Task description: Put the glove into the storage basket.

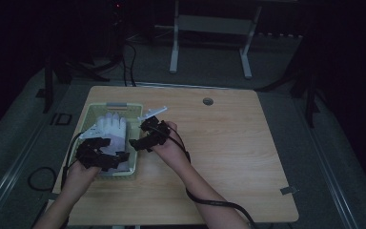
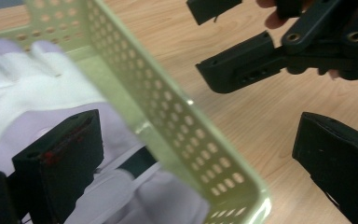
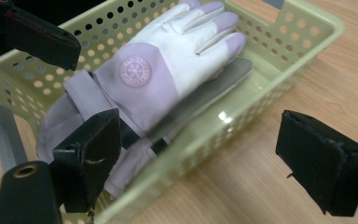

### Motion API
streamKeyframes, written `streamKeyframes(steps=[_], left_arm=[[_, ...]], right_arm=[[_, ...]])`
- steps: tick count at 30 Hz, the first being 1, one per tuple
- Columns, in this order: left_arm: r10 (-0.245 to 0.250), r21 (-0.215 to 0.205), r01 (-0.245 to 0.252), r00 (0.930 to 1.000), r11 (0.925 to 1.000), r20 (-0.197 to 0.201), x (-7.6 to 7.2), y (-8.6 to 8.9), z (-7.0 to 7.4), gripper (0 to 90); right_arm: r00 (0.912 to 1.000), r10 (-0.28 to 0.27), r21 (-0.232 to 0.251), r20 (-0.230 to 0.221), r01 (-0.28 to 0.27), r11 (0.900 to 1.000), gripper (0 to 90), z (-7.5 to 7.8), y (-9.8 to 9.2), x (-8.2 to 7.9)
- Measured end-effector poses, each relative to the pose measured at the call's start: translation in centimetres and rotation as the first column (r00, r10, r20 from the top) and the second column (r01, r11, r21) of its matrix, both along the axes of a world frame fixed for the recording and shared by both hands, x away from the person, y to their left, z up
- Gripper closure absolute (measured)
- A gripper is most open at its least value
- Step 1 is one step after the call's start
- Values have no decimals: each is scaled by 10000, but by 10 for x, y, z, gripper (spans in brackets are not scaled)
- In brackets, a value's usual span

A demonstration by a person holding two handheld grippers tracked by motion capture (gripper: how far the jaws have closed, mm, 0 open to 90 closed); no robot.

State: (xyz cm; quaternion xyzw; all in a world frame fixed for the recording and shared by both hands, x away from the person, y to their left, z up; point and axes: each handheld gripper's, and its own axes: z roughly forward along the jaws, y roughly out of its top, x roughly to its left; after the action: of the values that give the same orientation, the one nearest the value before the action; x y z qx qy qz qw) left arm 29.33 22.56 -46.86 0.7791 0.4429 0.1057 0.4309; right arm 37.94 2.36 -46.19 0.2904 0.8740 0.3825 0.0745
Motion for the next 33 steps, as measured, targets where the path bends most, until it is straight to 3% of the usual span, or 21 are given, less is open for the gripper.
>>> streamKeyframes(steps=[3,13,27,33], left_arm=[[-189,-115,189,9998,9998,-12,-1,-9,0,22],[-664,-147,665,9978,9977,49,-3,-42,-3,21],[-1195,-419,1198,9928,9919,86,-4,-69,-11,22],[-1752,-394,1754,9845,9837,93,-8,-89,-14,22]], right_arm=[[10000,7,-173,40,-7,9998,138,-1,-8,0],[9997,-221,-20,38,221,9998,138,-3,-43,-1],[9988,-348,-281,333,357,9990,137,-10,-91,-11],[9988,-452,-245,205,457,9987,136,-20,-105,-14]])
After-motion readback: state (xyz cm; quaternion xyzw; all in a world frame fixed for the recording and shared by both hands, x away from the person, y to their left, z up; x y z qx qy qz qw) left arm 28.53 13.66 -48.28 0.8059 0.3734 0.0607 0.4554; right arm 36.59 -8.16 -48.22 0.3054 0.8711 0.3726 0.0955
